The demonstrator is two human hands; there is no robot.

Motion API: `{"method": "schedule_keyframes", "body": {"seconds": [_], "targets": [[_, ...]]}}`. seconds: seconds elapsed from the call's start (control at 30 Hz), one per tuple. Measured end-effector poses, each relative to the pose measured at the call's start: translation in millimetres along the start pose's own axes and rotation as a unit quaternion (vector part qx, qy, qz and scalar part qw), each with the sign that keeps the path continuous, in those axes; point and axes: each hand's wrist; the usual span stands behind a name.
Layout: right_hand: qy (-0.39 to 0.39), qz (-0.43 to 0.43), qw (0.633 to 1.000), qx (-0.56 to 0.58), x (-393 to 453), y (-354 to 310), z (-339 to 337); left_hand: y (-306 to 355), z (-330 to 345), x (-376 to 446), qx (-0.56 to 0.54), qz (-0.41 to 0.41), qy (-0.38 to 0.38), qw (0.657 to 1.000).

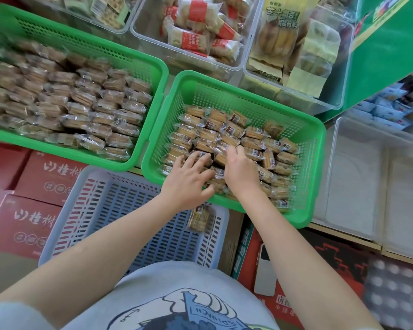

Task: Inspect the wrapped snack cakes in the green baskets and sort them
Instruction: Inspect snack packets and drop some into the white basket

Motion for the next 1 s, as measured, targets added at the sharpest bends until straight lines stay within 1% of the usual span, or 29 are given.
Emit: {"method": "schedule_keyframes", "body": {"seconds": [0.17, 0.2, 0.27, 0.33, 0.4, 0.43, 0.5, 0.53, 0.57, 0.6, 0.63, 0.67, 0.7, 0.73, 0.8, 0.83, 0.87, 0.9, 1.0], "targets": [[-0.009, 0.008, 0.992, 0.125, -9, -4, -13, 0, -2, 0, 0.004, 0.003, -0.008, 1.000], [-0.001, 0.009, 0.990, 0.139, -12, -3, -16, 0, -2, 0, 0.001, 0.004, -0.010, 1.000], [0.051, 0.012, 0.988, 0.146, -17, -1, -24, 0, -2, 0, -0.003, 0.005, -0.013, 1.000], [0.132, 0.020, 0.977, 0.166, -28, 1, -37, -2, -3, 0, -0.013, 0.006, -0.020, 1.000], [0.197, 0.050, 0.951, 0.234, -41, 3, -54, -3, -6, 0, -0.035, 0.003, -0.030, 0.999], [0.214, 0.075, 0.933, 0.278, -49, 3, -63, -2, -9, -1, -0.050, 0.001, -0.028, 0.998], [0.217, 0.129, 0.894, 0.370, -64, 1, -79, 3, -19, -5, -0.127, -0.014, 0.015, 0.992], [0.204, 0.154, 0.870, 0.421, -70, 0, -85, 9, -28, -10, -0.207, -0.036, 0.051, 0.976], [0.182, 0.172, 0.843, 0.477, -75, 0, -90, 19, -40, -17, -0.319, -0.064, 0.084, 0.942], [0.157, 0.183, 0.816, 0.526, -80, -1, -91, 29, -54, -25, -0.450, -0.094, 0.089, 0.884], [0.136, 0.186, 0.797, 0.558, -84, -2, -92, 39, -67, -34, -0.580, -0.112, 0.069, 0.804], [0.120, 0.184, 0.789, 0.574, -87, -4, -91, 47, -78, -42, -0.677, -0.117, 0.043, 0.726], [0.107, 0.179, 0.784, 0.584, -91, -5, -89, 53, -84, -48, -0.738, -0.111, 0.027, 0.665], [0.096, 0.171, 0.782, 0.592, -95, -6, -88, 57, -87, -53, -0.775, -0.102, 0.024, 0.623], [0.080, 0.154, 0.785, 0.594, -104, -10, -89, 60, -90, -63, -0.819, -0.098, 0.031, 0.565], [0.079, 0.151, 0.790, 0.588, -109, -11, -91, 60, -91, -68, -0.832, -0.105, 0.032, 0.543], [0.082, 0.151, 0.794, 0.584, -114, -11, -92, 59, -90, -71, -0.840, -0.111, 0.032, 0.530], [0.085, 0.149, 0.794, 0.584, -119, -11, -93, 60, -89, -76, -0.845, -0.111, 0.029, 0.522], [0.078, 0.131, 0.794, 0.589, -132, -9, -95, 63, -88, -89, -0.844, -0.100, 0.022, 0.526]]}}
Point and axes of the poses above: each hand's wrist, its own x-axis towards the middle knuckle, its own z-axis out of the palm, y = z × x, and after that the axes turned 2 degrees about -x, right-handed
